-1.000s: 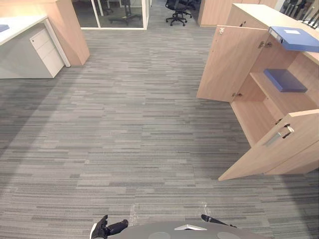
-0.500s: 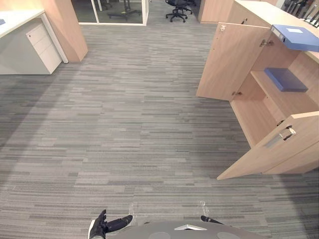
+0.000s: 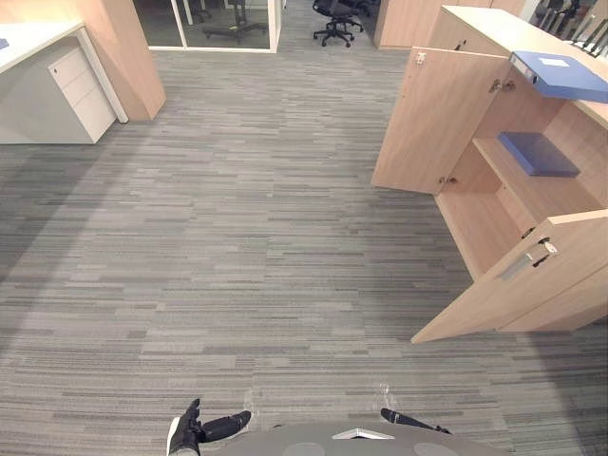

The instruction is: Walk over to the cabinet, pick up the folder, carry it to the office cabinet, place the folder inside the office cabinet, then close the office cabinet door

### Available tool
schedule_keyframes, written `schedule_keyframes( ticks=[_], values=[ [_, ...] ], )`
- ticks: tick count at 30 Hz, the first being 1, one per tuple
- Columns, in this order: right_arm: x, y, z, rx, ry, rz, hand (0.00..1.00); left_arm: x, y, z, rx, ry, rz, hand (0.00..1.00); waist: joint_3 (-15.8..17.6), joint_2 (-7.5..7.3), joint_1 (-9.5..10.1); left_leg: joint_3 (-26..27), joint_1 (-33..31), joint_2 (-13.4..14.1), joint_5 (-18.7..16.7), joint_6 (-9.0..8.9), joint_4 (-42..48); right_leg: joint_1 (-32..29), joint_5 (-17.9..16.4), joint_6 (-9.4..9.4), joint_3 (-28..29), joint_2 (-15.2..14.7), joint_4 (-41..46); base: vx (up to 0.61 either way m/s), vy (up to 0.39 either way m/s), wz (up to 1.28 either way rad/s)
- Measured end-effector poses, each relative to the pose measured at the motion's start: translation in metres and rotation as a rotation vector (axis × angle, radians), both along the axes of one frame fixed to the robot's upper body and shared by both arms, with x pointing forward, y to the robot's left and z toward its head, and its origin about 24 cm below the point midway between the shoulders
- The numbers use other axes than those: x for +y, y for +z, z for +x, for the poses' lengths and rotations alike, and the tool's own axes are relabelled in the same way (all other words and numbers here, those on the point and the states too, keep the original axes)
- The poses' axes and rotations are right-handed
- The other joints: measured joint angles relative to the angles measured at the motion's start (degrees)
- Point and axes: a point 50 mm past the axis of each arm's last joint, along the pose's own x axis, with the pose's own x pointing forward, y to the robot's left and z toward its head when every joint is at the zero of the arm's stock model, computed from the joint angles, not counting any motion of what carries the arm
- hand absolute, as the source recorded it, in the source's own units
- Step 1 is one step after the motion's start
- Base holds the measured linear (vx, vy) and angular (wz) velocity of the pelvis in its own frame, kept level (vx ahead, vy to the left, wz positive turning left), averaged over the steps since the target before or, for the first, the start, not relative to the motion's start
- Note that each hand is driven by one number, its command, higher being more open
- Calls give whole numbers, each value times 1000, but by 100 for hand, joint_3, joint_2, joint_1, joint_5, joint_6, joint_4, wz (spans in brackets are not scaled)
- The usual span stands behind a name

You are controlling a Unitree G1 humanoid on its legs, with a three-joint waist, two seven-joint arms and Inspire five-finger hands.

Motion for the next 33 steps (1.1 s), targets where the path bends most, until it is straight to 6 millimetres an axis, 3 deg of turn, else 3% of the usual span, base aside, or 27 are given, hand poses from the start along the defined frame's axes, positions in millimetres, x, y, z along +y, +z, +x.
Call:
schedule_keyframes(
  ticks=[16, 18, 20, 22, 23, 26, 27, 28, 29, 30, 31, 33],
  values=[
    [2, 0, 4, -1, 16, -17, 100, 4, 0, 2, -2, -2, 26, 100, 44, -76, 5, -90, -137, 9, -46, -60, 57, -45, -14, -41, -108, 7, 28, -3, -4, 2],
    [5, 1, 10, -11, 35, -20, 100, 8, 3, 8, -29, 19, 38, 100, 139, -148, 4, -100, -612, 62, -506, -81, 957, -75, -56, -63, -147, 0, 67, 5, -27, 6],
    [-1, 3, 16, -26, 45, -37, 100, 8, 7, 18, -102, 111, 19, 100, 386, 17, 113, 64, -1322, 477, -1241, -190, 2821, -39, -184, -208, -87, 226, 141, -58, -24, -8],
    [-2, 3, 15, -25, 47, -43, 100, 7, 10, 26, -153, 180, -4, 100, 464, 62, 193, 263, -1999, 788, -1268, -349, 4248, 17, -225, -271, 53, 308, 190, -60, 23, -21],
    [-3, 3, 15, -23, 56, -48, 100, 6, 11, 28, -172, 204, -13, 100, 500, 49, 231, 268, -2211, 879, -1411, -320, 4609, 51, -268, -276, 110, 307, 252, 25, 84, -36],
    [-8, 4, 15, -25, 66, -62, 100, 3, 13, 34, -208, 229, -30, 100, 516, 128, 276, 110, -2482, 1014, -1528, -342, 4113, 32, -390, -215, 268, 188, 371, 62, 141, -35],
    [-10, 5, 15, -32, 68, -67, 100, 1, 13, 36, -214, 237, -35, 100, 513, 163, 288, -14, -2475, 1012, -1489, -408, 3519, 26, -420, -168, 345, 86, 349, 163, 264, -46],
    [-12, 6, 14, -39, 69, -77, 100, -1, 13, 35, -213, 249, -42, 100, 522, 272, 293, 31, -2360, 1022, -1192, -552, 2978, 65, -443, -115, 418, -7, 223, 211, 294, -53],
    [-15, 7, 14, -38, 70, -85, 100, -4, 11, 32, -206, 271, -51, 100, 498, 326, 326, 244, -2268, 962, -910, -483, 2706, 123, -390, 16, 456, -42, 204, 386, 272, -42],
    [-14, 6, 13, -36, 72, -77, 100, -4, 13, 40, -224, 271, -43, 100, 505, 290, 332, 457, -2221, 848, -852, -448, 2599, -43, -588, -41, 335, -192, 812, 390, 168, -28],
    [-14, 6, 13, -32, 71, -78, 100, -3, 14, 44, -233, 267, -40, 100, 515, 279, 349, 517, -2225, 790, -863, -430, 2618, -27, -689, -53, 341, -218, 880, 436, 141, -21],
    [-15, 6, 14, -27, 104, -87, 100, -3, 17, 51, -259, 262, -41, 100, 490, 239, 387, 652, -2223, 600, -1064, -114, 2772, 83, -708, 88, 394, -378, 732, 278, 132, -19]
  ],
)
